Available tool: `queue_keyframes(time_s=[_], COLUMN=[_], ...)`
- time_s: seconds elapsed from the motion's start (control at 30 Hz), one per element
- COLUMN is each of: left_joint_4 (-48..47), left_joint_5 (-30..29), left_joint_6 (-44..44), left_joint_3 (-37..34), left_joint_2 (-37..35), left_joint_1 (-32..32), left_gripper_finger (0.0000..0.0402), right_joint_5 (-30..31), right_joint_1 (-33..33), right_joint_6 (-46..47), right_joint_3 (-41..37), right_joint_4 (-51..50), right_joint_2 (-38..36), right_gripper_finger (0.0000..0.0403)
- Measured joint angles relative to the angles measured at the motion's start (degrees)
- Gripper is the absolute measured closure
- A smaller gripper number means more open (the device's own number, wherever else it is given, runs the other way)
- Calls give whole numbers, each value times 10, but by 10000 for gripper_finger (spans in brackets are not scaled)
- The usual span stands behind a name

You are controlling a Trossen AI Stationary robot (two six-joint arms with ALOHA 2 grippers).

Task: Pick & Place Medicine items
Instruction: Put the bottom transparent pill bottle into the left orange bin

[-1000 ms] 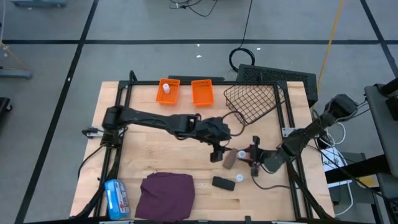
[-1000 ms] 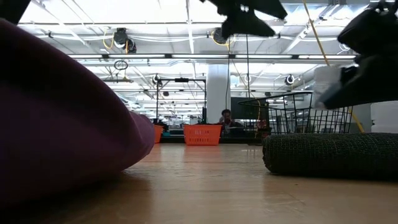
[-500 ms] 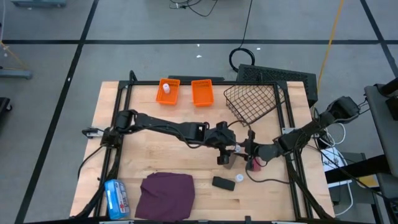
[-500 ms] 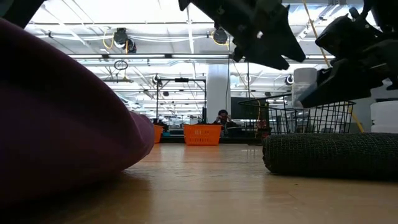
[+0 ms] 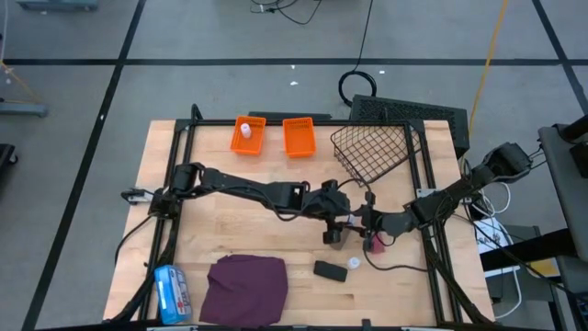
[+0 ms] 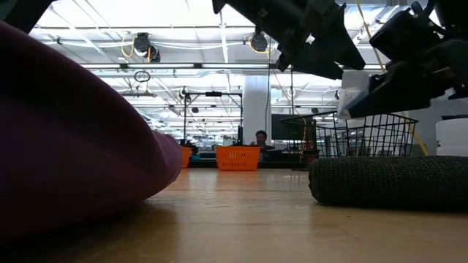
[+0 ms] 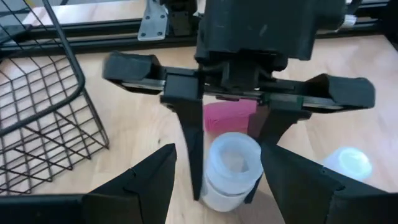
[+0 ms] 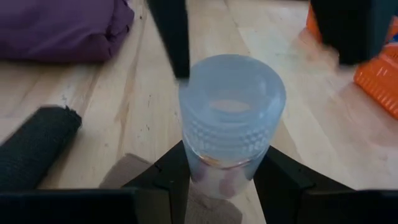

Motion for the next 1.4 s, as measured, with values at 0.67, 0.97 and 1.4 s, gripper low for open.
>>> queue_keyframes(time_s=[0.67,0.97,1.4], left_joint_4=[-1,1,2], left_joint_5=[-4,0,-23], left_joint_6=[-4,-2,18], left_joint_3=[0,0,-1], left_joint_2=[0,0,-78], left_joint_1=[0,-1,15], left_gripper_finger=[156,248,267], right_joint_5=[17,18,-1], right_joint_1=[0,-1,6], right_joint_6=[-40,-32,39], right_joint_3=[0,0,-1], right_joint_4=[64,57,47], right_joint_2=[0,0,1], right_gripper_finger=[270,270,182])
